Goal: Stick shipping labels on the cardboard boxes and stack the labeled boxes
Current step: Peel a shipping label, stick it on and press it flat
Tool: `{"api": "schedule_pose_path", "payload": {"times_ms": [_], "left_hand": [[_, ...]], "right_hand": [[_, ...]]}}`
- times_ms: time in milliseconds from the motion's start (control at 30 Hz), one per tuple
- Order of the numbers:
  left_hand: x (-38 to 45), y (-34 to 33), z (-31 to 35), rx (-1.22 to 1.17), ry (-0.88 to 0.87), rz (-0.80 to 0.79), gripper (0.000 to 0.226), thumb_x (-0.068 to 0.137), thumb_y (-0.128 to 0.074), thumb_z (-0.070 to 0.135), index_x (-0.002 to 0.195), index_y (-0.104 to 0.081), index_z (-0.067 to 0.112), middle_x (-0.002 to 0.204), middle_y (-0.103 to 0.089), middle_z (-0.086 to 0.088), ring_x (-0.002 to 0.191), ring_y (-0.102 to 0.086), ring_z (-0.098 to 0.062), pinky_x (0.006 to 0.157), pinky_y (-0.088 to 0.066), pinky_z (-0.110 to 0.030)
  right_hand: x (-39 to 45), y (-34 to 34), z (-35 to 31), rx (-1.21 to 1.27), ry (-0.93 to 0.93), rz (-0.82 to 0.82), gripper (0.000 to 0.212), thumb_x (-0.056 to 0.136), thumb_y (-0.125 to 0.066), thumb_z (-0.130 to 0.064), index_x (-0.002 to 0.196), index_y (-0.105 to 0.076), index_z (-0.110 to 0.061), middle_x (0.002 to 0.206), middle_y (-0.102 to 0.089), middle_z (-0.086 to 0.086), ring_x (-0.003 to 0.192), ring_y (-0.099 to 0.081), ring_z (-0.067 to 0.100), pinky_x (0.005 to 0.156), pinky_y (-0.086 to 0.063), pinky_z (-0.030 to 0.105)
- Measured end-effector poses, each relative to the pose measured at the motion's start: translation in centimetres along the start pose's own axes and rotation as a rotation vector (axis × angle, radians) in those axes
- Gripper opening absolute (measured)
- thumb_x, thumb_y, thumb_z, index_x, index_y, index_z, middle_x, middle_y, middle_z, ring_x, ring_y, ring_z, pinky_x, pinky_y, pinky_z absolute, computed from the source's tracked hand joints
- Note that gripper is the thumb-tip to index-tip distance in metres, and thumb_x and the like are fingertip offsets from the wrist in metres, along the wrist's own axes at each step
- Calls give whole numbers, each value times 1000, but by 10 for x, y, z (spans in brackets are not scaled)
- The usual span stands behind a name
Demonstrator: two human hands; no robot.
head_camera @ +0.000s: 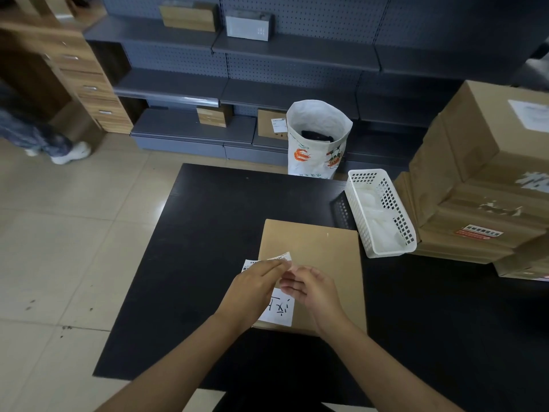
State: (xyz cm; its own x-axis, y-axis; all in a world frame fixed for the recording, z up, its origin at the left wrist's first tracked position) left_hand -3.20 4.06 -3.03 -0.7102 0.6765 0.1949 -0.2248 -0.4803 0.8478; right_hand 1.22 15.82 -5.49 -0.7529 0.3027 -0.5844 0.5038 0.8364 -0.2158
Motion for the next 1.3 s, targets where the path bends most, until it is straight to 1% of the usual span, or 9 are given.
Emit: {"api": "schedule_pose_path", "payload": {"times_ms": [233, 433, 567, 667, 800, 867, 1000, 1167, 1300], "left_hand": [[-5, -2, -4, -9, 27, -17, 69, 65, -79, -9, 127, -60, 15, 121, -66, -2, 107, -65, -17, 81, -57, -30], [-7, -1, -6, -17, 15, 8, 69, 67, -78, -8, 128, -59, 17, 119, -67, -1, 103, -66, -16, 76, -59, -31], [-6, 4, -2, -110, 47, 18, 43, 93, -60, 11, 134, -55, 22, 125, -64, 6, 109, -58, -7, 90, -41, -12], [-6, 4, -4, -236, 133, 1, 37, 99, -49, 25, 136, -52, 26, 129, -57, 15, 115, -49, 3, 94, -26, 1], [-2, 4, -8, -388, 231, 19, 32, 97, -52, 32, 127, -61, 27, 121, -63, 19, 111, -54, 7, 97, -40, -11], [1, 6, -9, -489, 278, 64, 26, 95, -58, 27, 118, -67, 23, 110, -68, 17, 103, -61, 5, 90, -47, -16], [5, 11, -8, -635, 345, 111, 15, 90, -65, 17, 103, -72, 17, 93, -72, 15, 86, -66, 2, 76, -47, -9], [5, 9, -11, -696, 406, 72, 13, 89, -66, 18, 99, -74, 15, 87, -73, 11, 82, -67, 0, 75, -49, -12], [5, 8, -15, -736, 484, 71, 9, 90, -65, 19, 89, -74, 19, 81, -72, 12, 76, -66, -4, 70, -50, -17]], "right_hand": [[1, -1, 6, -67, 3, -28, 19, 96, -55, -15, 91, -66, -1, 81, -71, 9, 73, -66, 18, 69, -55, 26], [1, -4, 7, -118, 28, -59, 22, 98, -52, -18, 88, -65, -3, 73, -66, 3, 67, -60, 13, 67, -53, 24], [4, -6, 3, -164, 87, -70, 20, 100, -48, -15, 88, -62, -5, 72, -62, 2, 67, -55, 13, 69, -51, 23], [4, -6, -1, -233, 164, -82, 17, 100, -48, -14, 91, -61, -7, 74, -63, 2, 68, -54, 12, 70, -49, 23], [4, -8, -6, -300, 238, -89, 16, 99, -48, -12, 90, -60, -8, 71, -60, -2, 60, -51, 2, 64, -47, 15], [4, -9, -8, -327, 266, -96, 16, 99, -49, -13, 86, -58, -10, 69, -57, -5, 61, -48, 3, 65, -46, 17], [4, -9, -9, -426, 314, -112, 14, 98, -50, -15, 90, -58, -9, 66, -55, -13, 63, -48, 1, 65, -46, 18], [-1, -8, -15, -546, 378, -114, 12, 98, -51, -18, 92, -60, -13, 87, -63, -5, 75, -55, -3, 73, -47, 17], [-6, -9, -18, -580, 371, -118, 14, 99, -48, -20, 90, -56, -13, 85, -61, -7, 73, -55, -3, 67, -47, 13]]}}
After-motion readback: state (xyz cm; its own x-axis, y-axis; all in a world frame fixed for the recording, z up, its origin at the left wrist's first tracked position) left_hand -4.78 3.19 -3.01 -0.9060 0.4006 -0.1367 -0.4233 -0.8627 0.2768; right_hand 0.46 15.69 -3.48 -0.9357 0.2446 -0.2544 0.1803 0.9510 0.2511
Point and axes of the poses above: each hand's wrist, its own x-axis towards the middle knuckle, its own y-axis out of the back of the hand, z = x × y, the point moved 6 cm from there along x, towards the middle knuckle
